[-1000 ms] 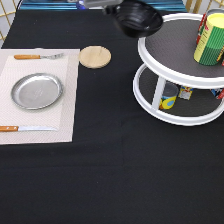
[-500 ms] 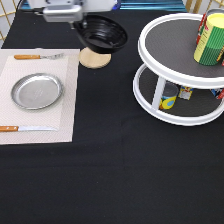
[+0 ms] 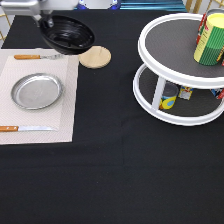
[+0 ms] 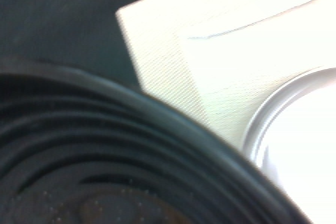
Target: Pick up the bowl from the lazy Susan and put bowl on the plate
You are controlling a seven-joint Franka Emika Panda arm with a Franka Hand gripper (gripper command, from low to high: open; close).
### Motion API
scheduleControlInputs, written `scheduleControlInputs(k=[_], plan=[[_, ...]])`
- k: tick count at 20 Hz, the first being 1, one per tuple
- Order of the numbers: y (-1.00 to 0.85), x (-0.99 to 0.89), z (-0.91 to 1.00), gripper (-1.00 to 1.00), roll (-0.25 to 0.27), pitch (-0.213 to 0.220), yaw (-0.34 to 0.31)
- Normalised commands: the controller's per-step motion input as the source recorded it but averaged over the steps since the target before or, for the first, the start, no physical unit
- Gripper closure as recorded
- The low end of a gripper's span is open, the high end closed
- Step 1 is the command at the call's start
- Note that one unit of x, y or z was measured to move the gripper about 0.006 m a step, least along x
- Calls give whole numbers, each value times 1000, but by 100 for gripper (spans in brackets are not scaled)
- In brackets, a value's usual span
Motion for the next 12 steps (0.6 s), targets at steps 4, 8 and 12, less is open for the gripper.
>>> scheduleControlInputs(k=[4, 8, 12], plan=[[-348, -236, -676, 100, -8, -143, -265], [-293, -276, -604, 100, 0, -91, -278], [-196, -319, -377, 100, 14, -23, -297]])
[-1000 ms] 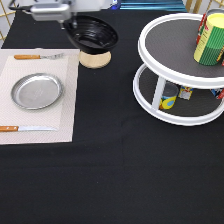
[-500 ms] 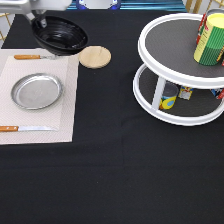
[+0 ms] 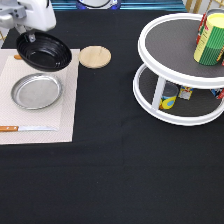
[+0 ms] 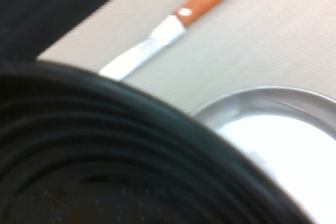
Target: Pick up the bowl from the lazy Susan and put bowl on the plate
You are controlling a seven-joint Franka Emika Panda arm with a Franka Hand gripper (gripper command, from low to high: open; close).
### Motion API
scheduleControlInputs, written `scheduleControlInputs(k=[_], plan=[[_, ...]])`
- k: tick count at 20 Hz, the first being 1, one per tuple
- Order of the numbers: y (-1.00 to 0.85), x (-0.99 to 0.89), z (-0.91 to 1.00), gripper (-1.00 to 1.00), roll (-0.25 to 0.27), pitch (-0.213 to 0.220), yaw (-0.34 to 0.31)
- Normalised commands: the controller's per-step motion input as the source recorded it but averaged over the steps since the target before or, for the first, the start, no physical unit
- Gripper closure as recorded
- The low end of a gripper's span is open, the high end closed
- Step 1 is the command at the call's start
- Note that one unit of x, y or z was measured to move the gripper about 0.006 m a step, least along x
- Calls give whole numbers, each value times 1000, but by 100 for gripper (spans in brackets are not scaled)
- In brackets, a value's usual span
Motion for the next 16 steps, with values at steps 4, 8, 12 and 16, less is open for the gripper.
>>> scheduleControlInputs(k=[4, 8, 12, 16], plan=[[-98, -245, -126, 100, 46, -22, -315], [-44, -200, -30, 100, 112, -36, -294], [-9, -36, -184, 100, 129, -29, -292], [-118, -137, -495, 100, 149, -39, -245]])
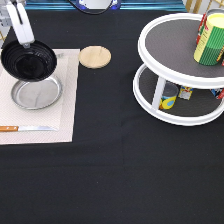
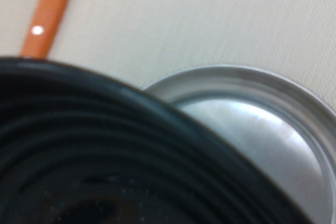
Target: Pick up the bowl from the lazy Susan and put bowl on the plate
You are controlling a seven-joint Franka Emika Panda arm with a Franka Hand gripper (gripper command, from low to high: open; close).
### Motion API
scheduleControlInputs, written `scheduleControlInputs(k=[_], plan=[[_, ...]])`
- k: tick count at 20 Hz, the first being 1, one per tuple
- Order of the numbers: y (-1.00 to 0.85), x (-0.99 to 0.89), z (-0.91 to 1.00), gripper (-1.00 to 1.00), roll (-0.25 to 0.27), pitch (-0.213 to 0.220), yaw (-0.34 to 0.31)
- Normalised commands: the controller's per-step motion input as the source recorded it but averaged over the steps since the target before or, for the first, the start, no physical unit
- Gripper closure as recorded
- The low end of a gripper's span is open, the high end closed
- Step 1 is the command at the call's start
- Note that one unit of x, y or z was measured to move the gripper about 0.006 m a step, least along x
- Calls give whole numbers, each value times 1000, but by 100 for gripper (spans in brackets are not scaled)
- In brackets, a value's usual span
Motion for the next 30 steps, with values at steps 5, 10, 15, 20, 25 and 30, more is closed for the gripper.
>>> scheduleControlInputs(k=[5, 10, 15, 20, 25, 30], plan=[[-238, -262, -576, 100, 126, -64, -209], [-268, -158, -410, 100, 89, -50, -172], [-7, 150, -357, 100, 59, 45, -96], [7, 216, -299, 100, 84, 94, -33], [0, 227, -201, 100, 93, 98, -36], [6, 398, -25, -100, 28, 150, -62]])
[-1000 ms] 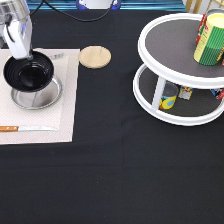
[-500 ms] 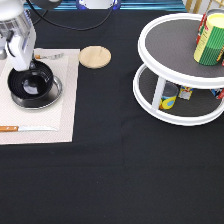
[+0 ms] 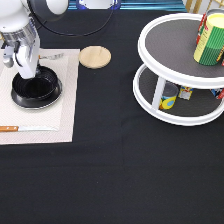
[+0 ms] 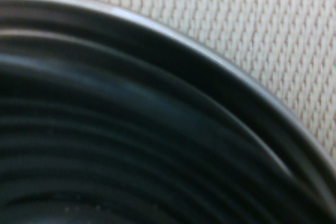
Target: Pick up the bowl from the lazy Susan and put bowl on the plate
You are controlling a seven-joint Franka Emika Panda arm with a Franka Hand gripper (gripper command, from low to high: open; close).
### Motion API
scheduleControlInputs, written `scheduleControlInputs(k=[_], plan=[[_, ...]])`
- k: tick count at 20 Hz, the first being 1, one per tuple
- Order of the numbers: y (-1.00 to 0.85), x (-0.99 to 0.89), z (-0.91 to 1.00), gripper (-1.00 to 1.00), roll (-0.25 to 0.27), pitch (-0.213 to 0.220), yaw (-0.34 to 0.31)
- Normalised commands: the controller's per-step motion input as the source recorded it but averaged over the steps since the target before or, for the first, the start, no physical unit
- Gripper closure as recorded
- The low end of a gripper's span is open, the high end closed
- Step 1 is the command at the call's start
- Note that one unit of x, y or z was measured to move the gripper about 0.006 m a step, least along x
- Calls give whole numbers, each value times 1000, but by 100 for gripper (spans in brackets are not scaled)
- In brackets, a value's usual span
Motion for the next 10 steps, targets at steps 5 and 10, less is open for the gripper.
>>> scheduleControlInputs(k=[5, 10], plan=[[63, 145, 366, -100, -64, 82, -67], [87, 41, 795, -100, -54, 84, -27]])
